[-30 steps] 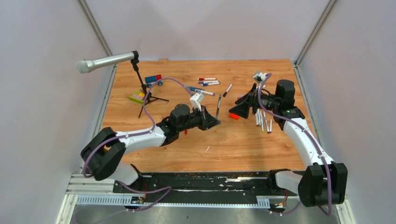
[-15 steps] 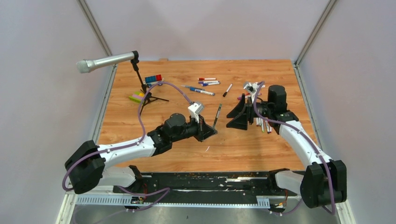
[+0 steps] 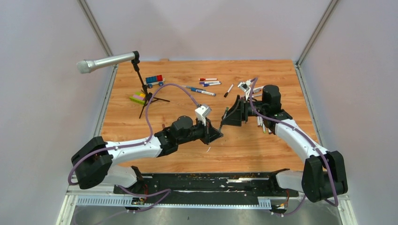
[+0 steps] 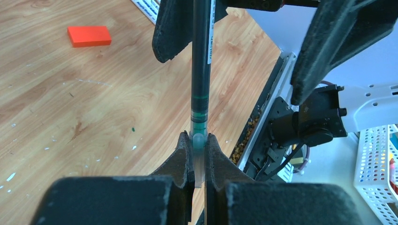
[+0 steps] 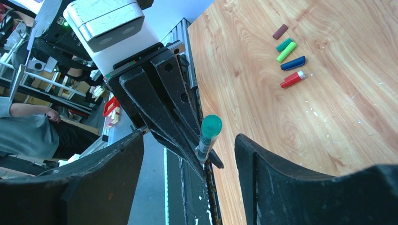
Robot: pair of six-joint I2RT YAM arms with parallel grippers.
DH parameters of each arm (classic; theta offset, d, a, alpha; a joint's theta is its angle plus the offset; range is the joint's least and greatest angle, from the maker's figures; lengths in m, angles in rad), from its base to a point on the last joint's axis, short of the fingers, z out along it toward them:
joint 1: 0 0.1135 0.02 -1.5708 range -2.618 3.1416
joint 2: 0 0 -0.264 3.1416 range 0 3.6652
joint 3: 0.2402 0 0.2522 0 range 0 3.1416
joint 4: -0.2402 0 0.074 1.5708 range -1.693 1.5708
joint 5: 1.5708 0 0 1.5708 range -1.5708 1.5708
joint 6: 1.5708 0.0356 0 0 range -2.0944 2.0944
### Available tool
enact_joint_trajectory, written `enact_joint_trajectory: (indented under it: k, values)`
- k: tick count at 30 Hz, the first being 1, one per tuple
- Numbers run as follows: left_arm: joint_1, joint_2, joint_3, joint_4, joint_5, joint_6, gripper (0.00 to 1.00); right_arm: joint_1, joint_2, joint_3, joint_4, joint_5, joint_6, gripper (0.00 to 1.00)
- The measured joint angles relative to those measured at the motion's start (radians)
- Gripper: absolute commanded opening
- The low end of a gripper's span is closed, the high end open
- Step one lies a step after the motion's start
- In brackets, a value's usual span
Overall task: Open the pen caps
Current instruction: Open the pen cap from the pen.
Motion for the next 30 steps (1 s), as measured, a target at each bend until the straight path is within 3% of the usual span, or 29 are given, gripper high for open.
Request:
enact_joint_trajectory:
  k: [6,11,13,15,16,24,30]
  values:
    - [-0.008,0.014,0.006,0.02,-0.008,-0.003,0.0,0.007,0.003,-0.008,0.026,0.016,0.024,0.58]
    - [-0.01,0.016,0.006,0.023,-0.015,-0.006,0.0,0.021,0.01,-0.018,0.055,0.016,0.055,0.43]
    - [-0.01,0.016,0.006,0.023,-0.019,-0.007,0.0,0.03,0.011,-0.021,0.063,0.016,0.064,0.31]
    - [-0.013,0.016,0.007,0.025,-0.019,-0.008,0.0,0.035,0.016,-0.021,0.072,0.021,0.068,0.07]
    - [-0.014,0.016,0.008,0.031,-0.017,-0.008,0.0,0.036,0.02,-0.022,0.077,0.026,0.068,0.0]
    - [-0.013,0.016,0.013,0.064,-0.013,-0.018,0.0,0.016,0.044,0.029,0.042,0.02,0.043,0.0]
    - [0.003,0.008,0.0,0.191,-0.023,-0.014,0.0,-0.072,0.182,0.393,-0.159,-0.057,0.0,0.0]
